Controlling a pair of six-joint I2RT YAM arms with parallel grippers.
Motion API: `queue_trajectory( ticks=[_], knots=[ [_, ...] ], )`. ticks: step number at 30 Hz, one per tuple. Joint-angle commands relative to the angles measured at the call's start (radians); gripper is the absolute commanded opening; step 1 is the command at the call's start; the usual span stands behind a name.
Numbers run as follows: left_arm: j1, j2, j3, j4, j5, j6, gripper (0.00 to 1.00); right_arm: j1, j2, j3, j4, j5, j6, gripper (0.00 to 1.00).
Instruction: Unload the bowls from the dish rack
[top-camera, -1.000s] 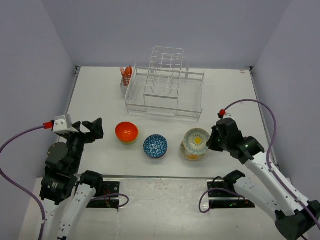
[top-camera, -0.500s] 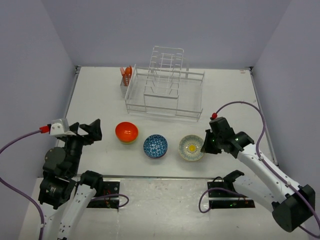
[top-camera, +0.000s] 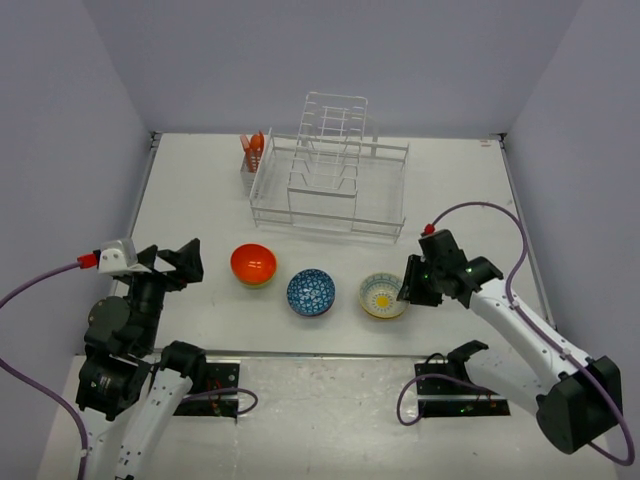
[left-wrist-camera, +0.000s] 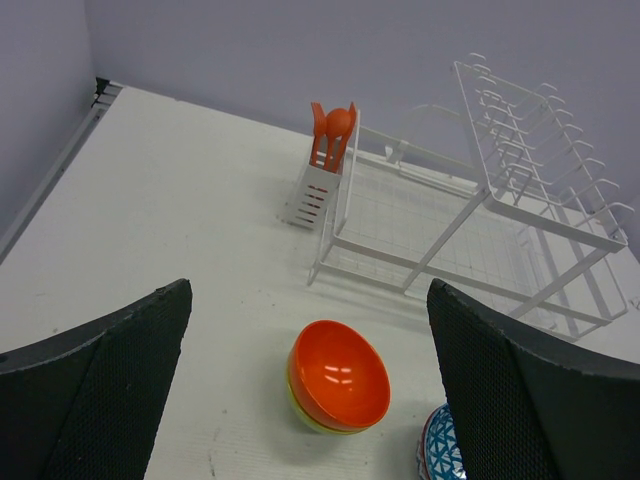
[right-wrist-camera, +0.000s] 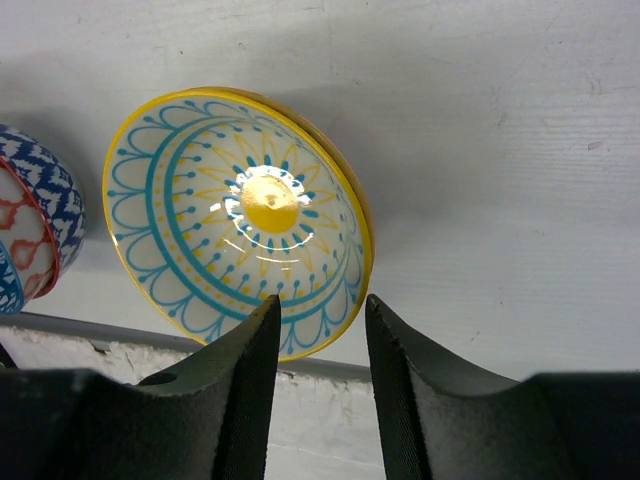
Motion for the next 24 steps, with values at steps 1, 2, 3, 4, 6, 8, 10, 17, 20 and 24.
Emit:
queue_trajectory(
  ticks=[1,2,3,4,6,8,10,17,20,24],
  knots=[
    [-0.009,-0.008,-0.001,0.017,-0.003,-0.001,1.0,-0.001,-0.004,0.027,0.024,-0.012,0.008,0.41],
    [-0.009,-0.008,-0.001,0.017,-0.003,-0.001,1.0,-0.001,-0.007,0.046,-0.008,-0.003,0.011,0.44],
    [-0.009,-0.008,-0.001,0.017,-0.003,-0.001,1.0,-0.001,-0.019,0.058,-0.025,0.034,0.015,0.46],
    [-0.009,-0.009,-0.001,0.017,-0.003,-0.001,1.0,-0.001,-0.03,0.087,-0.045,0.051,0.016,0.48],
    [-0.009,-0.009,-0.001,0.017,-0.004,-0.001,1.0,-0.001,-0.052,0.112,-0.094,0.073,0.016,0.48],
    [-0.009,-0.009,-0.001,0.014,-0.007,-0.002,1.0,-0.001,-0.079,0.147,-0.13,0.088,0.016,0.48],
    [-0.009,-0.011,-0.001,0.014,-0.012,-0.004,1.0,0.0,-0.114,0.173,-0.145,0.09,0.009,0.52],
    [-0.009,0.018,0.032,-0.024,-0.099,-0.028,1.0,0.003,-0.361,0.257,-0.11,0.125,-0.079,0.99],
    [-0.009,0.073,0.066,-0.07,-0.156,-0.051,1.0,0.003,-0.441,0.318,-0.133,0.196,-0.118,0.99],
    [-0.009,0.155,0.088,-0.116,-0.236,-0.082,1.0,0.003,-0.504,0.345,-0.174,0.41,-0.138,0.99]
  ],
)
